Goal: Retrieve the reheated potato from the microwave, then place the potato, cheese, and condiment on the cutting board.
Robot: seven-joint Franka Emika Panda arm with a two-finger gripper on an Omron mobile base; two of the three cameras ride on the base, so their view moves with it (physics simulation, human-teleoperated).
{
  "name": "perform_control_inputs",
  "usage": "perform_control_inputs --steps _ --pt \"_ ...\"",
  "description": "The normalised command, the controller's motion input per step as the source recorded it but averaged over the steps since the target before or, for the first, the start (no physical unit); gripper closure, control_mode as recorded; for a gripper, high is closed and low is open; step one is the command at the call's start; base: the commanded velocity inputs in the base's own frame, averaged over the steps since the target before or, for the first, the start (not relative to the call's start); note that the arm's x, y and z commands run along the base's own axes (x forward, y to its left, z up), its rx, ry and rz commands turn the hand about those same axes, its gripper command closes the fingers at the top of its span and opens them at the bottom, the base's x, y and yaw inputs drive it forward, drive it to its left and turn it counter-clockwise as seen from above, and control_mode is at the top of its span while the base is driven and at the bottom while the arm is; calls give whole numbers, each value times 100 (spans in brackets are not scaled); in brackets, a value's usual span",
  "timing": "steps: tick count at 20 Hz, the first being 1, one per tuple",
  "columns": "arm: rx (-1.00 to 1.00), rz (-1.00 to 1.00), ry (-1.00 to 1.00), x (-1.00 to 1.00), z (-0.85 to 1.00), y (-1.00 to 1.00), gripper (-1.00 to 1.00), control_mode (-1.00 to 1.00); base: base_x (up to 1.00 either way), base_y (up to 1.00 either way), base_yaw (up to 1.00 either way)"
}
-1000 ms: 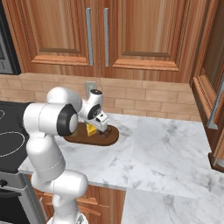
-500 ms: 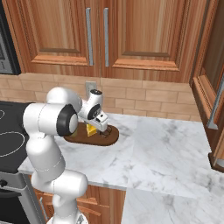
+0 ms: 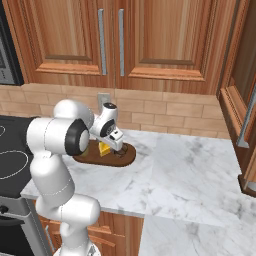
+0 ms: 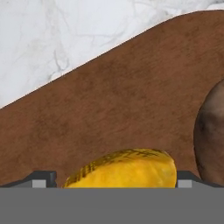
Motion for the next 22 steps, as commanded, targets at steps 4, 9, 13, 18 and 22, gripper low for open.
perform_control_inputs --steps 4,9,13,18,22 --pt "0 5 -1 0 7 0 -100 -100 0 0 0" --pt "-5 4 -4 0 1 2 -100 -100 0 0 0" --pt "-4 0 -1 4 -6 1 -100 -100 0 0 0" --pt "-3 0 -3 2 -2 0 -100 -100 0 0 0" --pt "-1 0 -3 2 5 0 -100 -100 0 0 0"
